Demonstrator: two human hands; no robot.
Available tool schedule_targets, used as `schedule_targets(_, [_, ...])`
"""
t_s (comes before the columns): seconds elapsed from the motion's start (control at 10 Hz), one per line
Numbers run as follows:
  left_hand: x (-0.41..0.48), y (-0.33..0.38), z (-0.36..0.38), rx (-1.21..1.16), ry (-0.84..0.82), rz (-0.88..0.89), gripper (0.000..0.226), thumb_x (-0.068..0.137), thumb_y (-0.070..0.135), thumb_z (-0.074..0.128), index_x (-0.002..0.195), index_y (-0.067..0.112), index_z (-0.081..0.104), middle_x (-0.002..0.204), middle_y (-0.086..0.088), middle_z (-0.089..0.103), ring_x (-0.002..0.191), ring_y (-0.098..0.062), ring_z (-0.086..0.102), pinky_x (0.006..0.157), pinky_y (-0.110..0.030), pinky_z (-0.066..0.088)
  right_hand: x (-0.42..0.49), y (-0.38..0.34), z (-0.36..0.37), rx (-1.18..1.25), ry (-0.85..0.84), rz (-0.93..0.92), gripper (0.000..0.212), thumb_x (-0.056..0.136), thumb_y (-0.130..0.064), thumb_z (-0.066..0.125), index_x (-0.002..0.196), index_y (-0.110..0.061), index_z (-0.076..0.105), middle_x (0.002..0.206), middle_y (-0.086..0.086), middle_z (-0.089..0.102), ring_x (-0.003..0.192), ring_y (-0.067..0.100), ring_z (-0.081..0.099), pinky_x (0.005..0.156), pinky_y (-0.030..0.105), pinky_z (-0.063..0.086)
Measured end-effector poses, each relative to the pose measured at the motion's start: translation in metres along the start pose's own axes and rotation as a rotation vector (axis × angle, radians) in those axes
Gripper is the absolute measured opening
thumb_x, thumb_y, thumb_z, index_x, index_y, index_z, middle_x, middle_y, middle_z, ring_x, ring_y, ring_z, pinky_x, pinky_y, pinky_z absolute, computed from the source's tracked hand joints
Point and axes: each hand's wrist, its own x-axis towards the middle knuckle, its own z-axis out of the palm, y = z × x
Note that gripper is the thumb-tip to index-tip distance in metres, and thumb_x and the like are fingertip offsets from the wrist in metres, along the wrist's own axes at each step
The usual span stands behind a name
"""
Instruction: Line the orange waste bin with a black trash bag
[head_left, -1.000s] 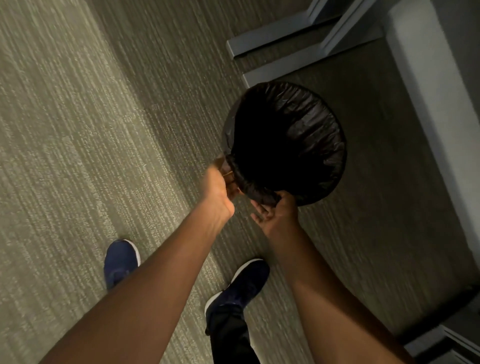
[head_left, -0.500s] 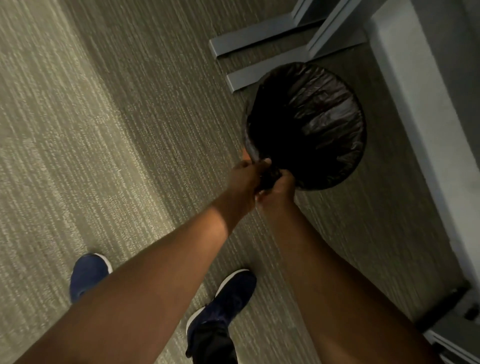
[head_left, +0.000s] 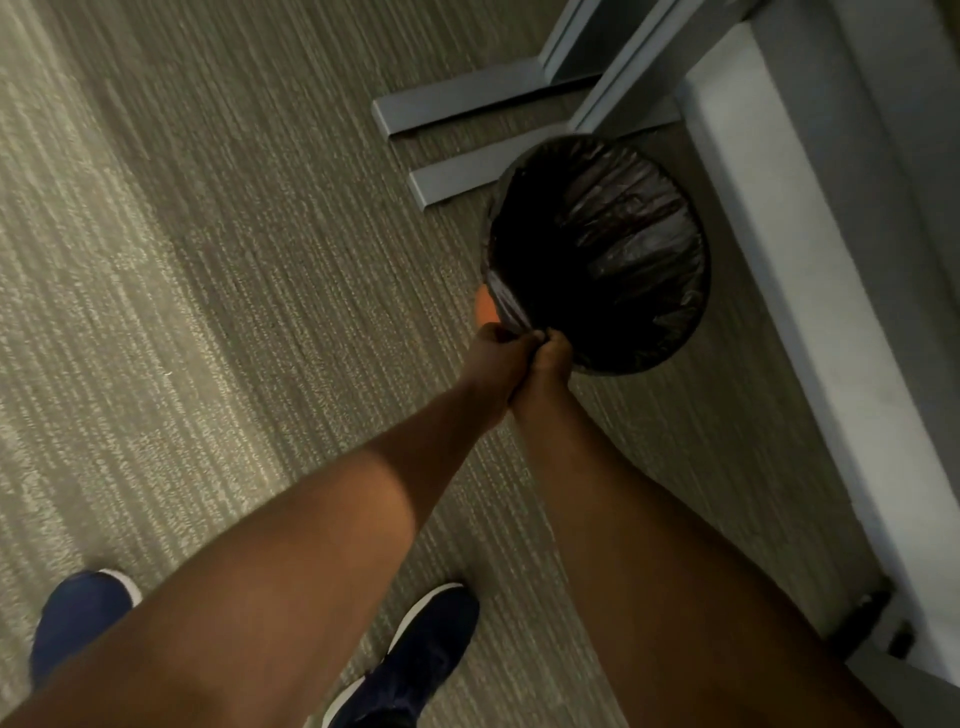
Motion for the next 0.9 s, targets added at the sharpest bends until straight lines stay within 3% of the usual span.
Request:
schedule_targets(0.1, [0.006, 0.002, 0.004, -0.070, 0.010, -0.029, 0.035, 0.084, 0.002, 0.072, 0.116, 0.008, 0.058, 0.097, -0.007, 0.072, 0.080, -0.015, 0.068, 0.078, -0.036, 0.059, 0.014, -0.004, -0.004, -0.010, -0.004, -0.035, 0.041, 0.106, -0.024, 0.029, 0.097, -0.003, 0.063, 0.061, 0.008, 0.073, 0.082, 0.027, 0.059, 0.071, 0.033, 0.049])
schedule_targets(0.2, [0.007, 0.002, 0.013, -0.128, 0.007, -0.073, 0.044, 0.084, 0.001, 0.070, 0.125, 0.005, 0.054, 0.116, -0.018, 0.068, 0.090, -0.022, 0.066, 0.086, -0.042, 0.057, 0.022, -0.009, -0.009, -0.065, -0.014, -0.045, 0.043, 0.107, -0.030, 0.029, 0.104, -0.004, 0.063, 0.074, 0.010, 0.075, 0.085, 0.026, 0.059, 0.084, 0.032, 0.045])
schedule_targets(0.3, [0.006, -0.002, 0.016, -0.156, -0.035, -0.098, 0.041, 0.087, 0.004, 0.068, 0.126, 0.001, 0.056, 0.118, -0.020, 0.069, 0.097, -0.028, 0.069, 0.089, -0.047, 0.059, 0.025, -0.012, -0.017, -0.127, -0.041, 0.002, 0.055, 0.106, -0.042, 0.035, 0.141, -0.004, 0.051, 0.133, 0.018, 0.060, 0.106, 0.031, 0.059, 0.085, 0.036, 0.043])
schedule_targets(0.4, [0.005, -0.006, 0.013, -0.113, -0.080, -0.066, 0.037, 0.089, 0.007, 0.064, 0.125, -0.003, 0.060, 0.118, -0.024, 0.069, 0.106, -0.035, 0.069, 0.090, -0.045, 0.058, 0.025, -0.014, -0.023, -0.184, -0.051, 0.059, 0.070, 0.098, -0.059, 0.043, 0.148, -0.010, 0.046, 0.150, 0.016, 0.050, 0.105, 0.032, 0.059, 0.085, 0.039, 0.043])
schedule_targets(0.5, [0.003, -0.008, 0.007, -0.131, -0.150, -0.009, 0.035, 0.091, 0.004, 0.061, 0.126, -0.002, 0.063, 0.118, -0.024, 0.071, 0.107, -0.036, 0.070, 0.074, -0.034, 0.060, 0.021, -0.014, -0.028, -0.234, -0.070, 0.104, 0.094, 0.082, -0.081, 0.047, 0.150, -0.016, 0.046, 0.152, 0.014, 0.048, 0.137, 0.036, 0.046, 0.112, 0.049, 0.035])
schedule_targets(0.6, [-0.002, -0.012, -0.005, -0.132, -0.178, -0.018, 0.055, 0.089, 0.009, 0.067, 0.141, 0.009, 0.051, 0.126, -0.015, 0.069, 0.104, -0.028, 0.071, 0.065, -0.031, 0.059, 0.010, -0.011, -0.035, -0.356, -0.022, 0.136, 0.116, 0.062, -0.098, 0.047, 0.148, -0.022, 0.048, 0.149, 0.013, 0.053, 0.139, 0.037, 0.045, 0.116, 0.057, 0.029])
schedule_targets(0.7, [-0.011, -0.019, -0.020, -0.056, -0.126, -0.102, 0.087, 0.087, 0.017, 0.072, 0.157, 0.018, 0.021, 0.146, -0.014, 0.051, 0.097, -0.017, 0.063, 0.069, -0.025, 0.047, -0.009, -0.004, -0.041, -0.462, 0.053, 0.184, 0.132, 0.052, -0.104, 0.041, 0.153, -0.021, 0.041, 0.114, 0.016, 0.072, 0.112, 0.033, 0.058, 0.100, 0.050, 0.043])
schedule_targets(0.8, [-0.018, -0.034, -0.047, 0.081, -0.104, -0.110, 0.098, 0.086, 0.019, 0.074, 0.160, 0.020, 0.010, 0.163, -0.016, 0.026, 0.139, -0.032, 0.041, 0.095, -0.031, 0.036, -0.030, 0.012, -0.051, -0.519, 0.121, 0.133, 0.127, 0.058, -0.102, 0.038, 0.155, -0.021, 0.036, 0.102, 0.012, 0.062, 0.091, 0.026, 0.056, 0.080, 0.043, 0.046])
schedule_targets(0.9, [-0.045, -0.036, -0.079, 0.388, -0.099, -0.079, 0.099, 0.085, 0.027, 0.076, 0.160, 0.023, 0.011, 0.165, -0.016, 0.020, 0.146, -0.037, 0.032, 0.112, -0.046, 0.038, -0.053, 0.029, -0.063, -0.784, 0.117, 0.028, 0.101, 0.081, -0.087, 0.032, 0.157, -0.021, 0.032, 0.159, 0.010, 0.039, 0.144, 0.029, 0.039, 0.111, 0.040, 0.035])
